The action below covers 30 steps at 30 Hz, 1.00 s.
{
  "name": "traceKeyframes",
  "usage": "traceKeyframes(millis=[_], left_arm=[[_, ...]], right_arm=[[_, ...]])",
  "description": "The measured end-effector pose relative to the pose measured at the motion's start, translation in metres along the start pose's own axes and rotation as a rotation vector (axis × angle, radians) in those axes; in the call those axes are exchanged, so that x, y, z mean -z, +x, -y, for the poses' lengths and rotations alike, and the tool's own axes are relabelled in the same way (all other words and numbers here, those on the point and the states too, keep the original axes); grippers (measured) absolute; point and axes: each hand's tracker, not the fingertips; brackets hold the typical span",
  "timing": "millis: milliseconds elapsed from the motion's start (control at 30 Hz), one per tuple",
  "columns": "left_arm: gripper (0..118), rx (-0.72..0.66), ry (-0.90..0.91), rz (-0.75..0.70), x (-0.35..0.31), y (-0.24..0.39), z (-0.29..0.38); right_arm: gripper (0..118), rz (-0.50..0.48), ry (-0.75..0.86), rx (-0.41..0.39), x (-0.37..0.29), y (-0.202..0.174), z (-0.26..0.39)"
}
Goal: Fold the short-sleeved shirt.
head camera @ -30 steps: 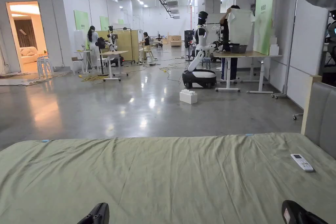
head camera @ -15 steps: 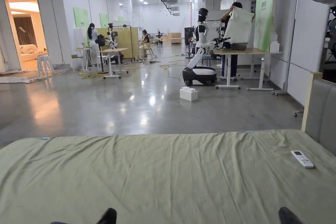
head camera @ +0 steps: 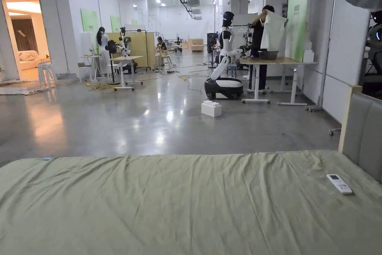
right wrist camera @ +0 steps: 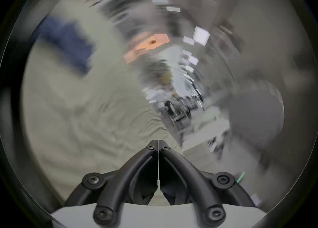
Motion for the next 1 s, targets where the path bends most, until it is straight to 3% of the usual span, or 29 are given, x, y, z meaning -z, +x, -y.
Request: traceKeyframes(millis=[100, 133, 167, 200, 267, 367, 500, 633, 1000], left_arm=[[1, -0.798, 0.037, 0.145, -0.009, -0.043, 0.023], [1, -0.943, 0.067, 0.168, -0.009, -0.045, 0.041], [1, -1.066, 0.081, 0.182, -0.009, -0.037, 0.047], [1, -0.835, -0.018, 0.07, -0.013, -0.03, 0.046], [1, -0.657, -0.039, 0.037, -0.017, -0.026, 0.042], [1, -0.648, -0.008, 0.075, -0.019, -0.022, 0.032], [1, -0.6, -0.008, 0.074, -0.019, -0.019, 0.026], [1, -0.561, 0.007, 0.07, -0.02, -0.018, 0.021], [1, -0.541, 0.012, 0.086, -0.017, -0.017, 0.017]], right_arm=[[1, 0.146, -0.002, 0.739, -0.02, 0.042, 0.013], [1, 0.127, 0.014, 0.908, -0.024, 0.049, 0.024], [1, 0.038, -0.011, 1.11, -0.018, 0.039, 0.052], [1, -0.014, -0.099, 1.249, -0.019, 0.038, 0.062], [1, 0.005, -0.046, 1.142, -0.019, 0.044, 0.057], [1, 0.049, -0.043, 1.021, -0.02, 0.045, 0.05], [1, 0.027, -0.038, 1.016, -0.019, 0.04, 0.044], [1, 0.041, -0.038, 0.94, -0.02, 0.037, 0.036], [1, 0.027, -0.023, 0.931, -0.02, 0.039, 0.03]])
